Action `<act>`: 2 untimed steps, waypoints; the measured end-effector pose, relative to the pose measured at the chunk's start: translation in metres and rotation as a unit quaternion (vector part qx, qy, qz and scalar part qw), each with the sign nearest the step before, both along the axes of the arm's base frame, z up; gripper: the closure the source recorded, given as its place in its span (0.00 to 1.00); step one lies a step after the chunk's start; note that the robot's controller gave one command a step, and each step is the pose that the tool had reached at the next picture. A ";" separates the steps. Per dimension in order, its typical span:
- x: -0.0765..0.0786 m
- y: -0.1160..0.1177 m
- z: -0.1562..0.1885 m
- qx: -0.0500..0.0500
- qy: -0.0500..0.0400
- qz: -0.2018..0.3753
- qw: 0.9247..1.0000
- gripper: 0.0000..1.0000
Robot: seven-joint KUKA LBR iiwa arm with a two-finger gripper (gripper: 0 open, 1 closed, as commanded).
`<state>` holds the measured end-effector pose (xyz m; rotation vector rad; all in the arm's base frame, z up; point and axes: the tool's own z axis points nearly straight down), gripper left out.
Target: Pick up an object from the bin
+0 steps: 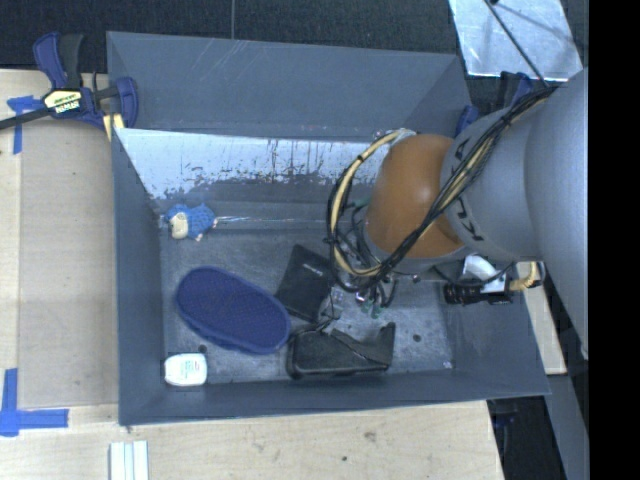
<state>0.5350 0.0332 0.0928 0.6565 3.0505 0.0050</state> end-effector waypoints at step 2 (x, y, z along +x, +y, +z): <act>0.009 0.008 -0.020 0.001 0.006 -0.051 0.999 1.00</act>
Offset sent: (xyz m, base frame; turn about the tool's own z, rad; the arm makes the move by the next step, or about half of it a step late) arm 0.0072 0.0092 -0.0212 0.1055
